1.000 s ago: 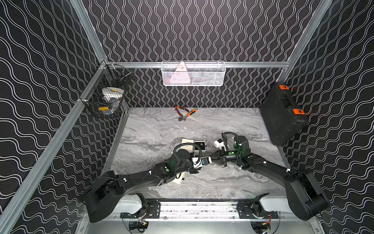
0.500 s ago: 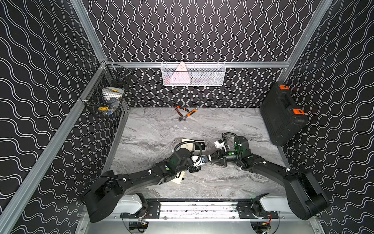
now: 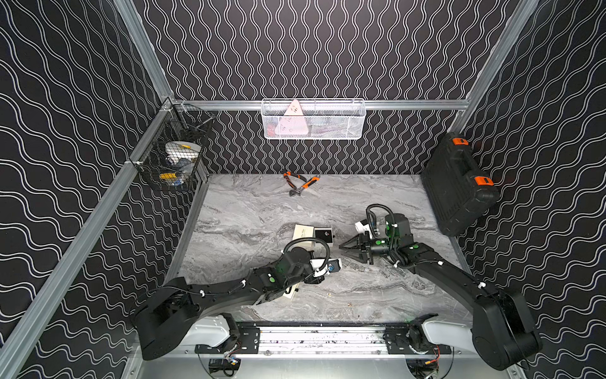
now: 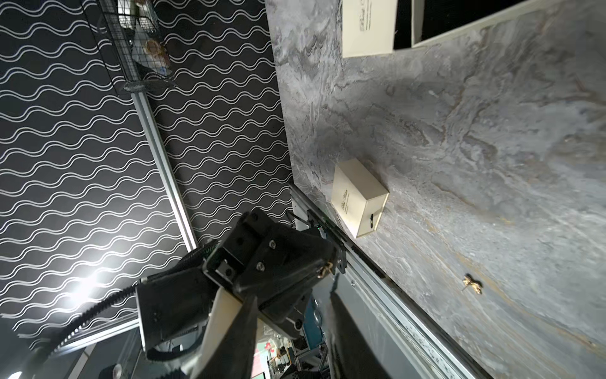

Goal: Place the earrings into the drawer-style jewelry box
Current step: Pick up the earring from the center of the board.

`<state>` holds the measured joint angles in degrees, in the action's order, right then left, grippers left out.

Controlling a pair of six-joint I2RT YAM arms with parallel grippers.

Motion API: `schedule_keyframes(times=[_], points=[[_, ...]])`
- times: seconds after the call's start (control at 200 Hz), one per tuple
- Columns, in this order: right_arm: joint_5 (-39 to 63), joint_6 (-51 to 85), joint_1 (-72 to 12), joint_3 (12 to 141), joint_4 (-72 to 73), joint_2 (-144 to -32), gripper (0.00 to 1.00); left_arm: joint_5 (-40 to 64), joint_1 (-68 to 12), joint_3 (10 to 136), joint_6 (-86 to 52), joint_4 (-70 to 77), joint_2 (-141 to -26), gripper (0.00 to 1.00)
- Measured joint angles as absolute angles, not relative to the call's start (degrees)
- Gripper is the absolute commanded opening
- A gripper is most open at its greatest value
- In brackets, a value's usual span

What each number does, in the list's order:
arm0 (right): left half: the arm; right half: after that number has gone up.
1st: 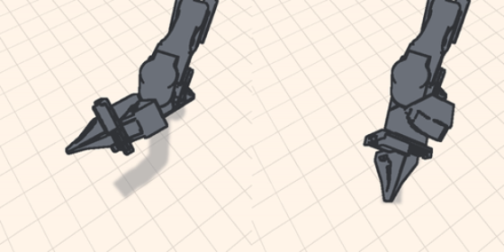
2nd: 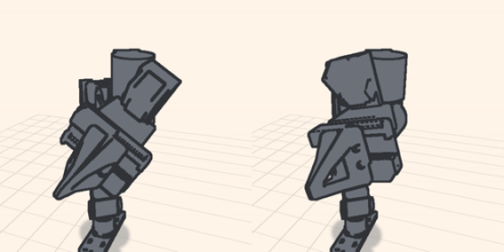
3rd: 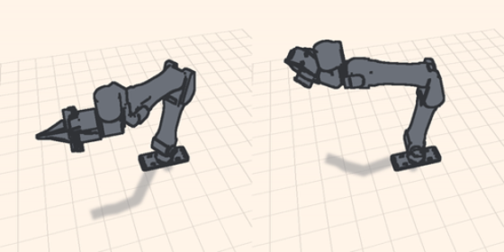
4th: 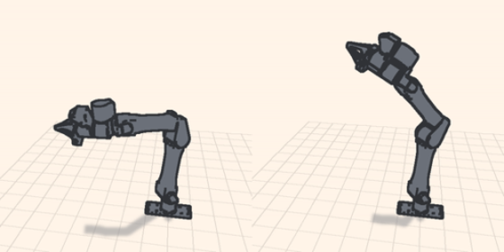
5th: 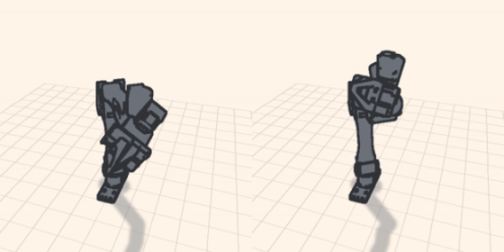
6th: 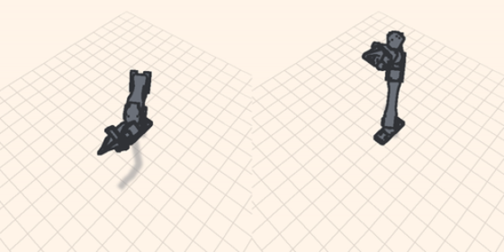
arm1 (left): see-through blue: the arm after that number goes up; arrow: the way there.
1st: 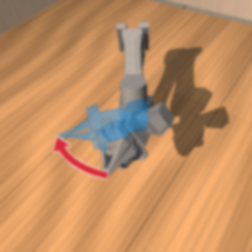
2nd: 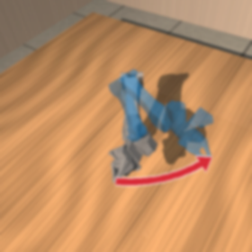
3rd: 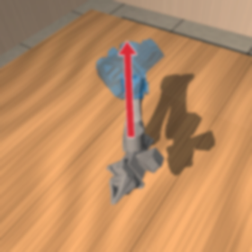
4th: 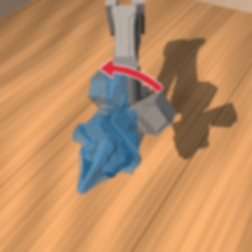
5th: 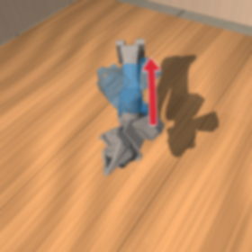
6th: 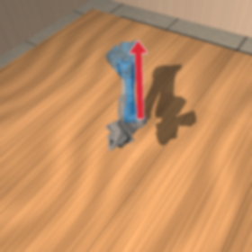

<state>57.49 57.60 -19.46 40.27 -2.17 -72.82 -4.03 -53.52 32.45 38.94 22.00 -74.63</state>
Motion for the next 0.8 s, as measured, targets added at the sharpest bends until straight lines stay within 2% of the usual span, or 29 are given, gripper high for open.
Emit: schedule_keyframes(times=[0.125, 0.33, 0.801], points=[[56.01, 58.17, -19.49, 43.38, -8.78, -74.04, 0.29, -9.02, -56.31, 30.41, 46.04, 28.32, -77.03, 0.00], [56.16, 59.16, -19.46, 47.48, -16.95, -76.36, 0.27, -15.86, -58.54, 29.56, 56.07, 37.82, -79.96, 0.00], [57.78, 59.55, -16.21, 57.89, -22.11, -80.14, 0.26, -19.29, -58.72, 31.27, 66.37, 43.77, -78.63, 0.00]])
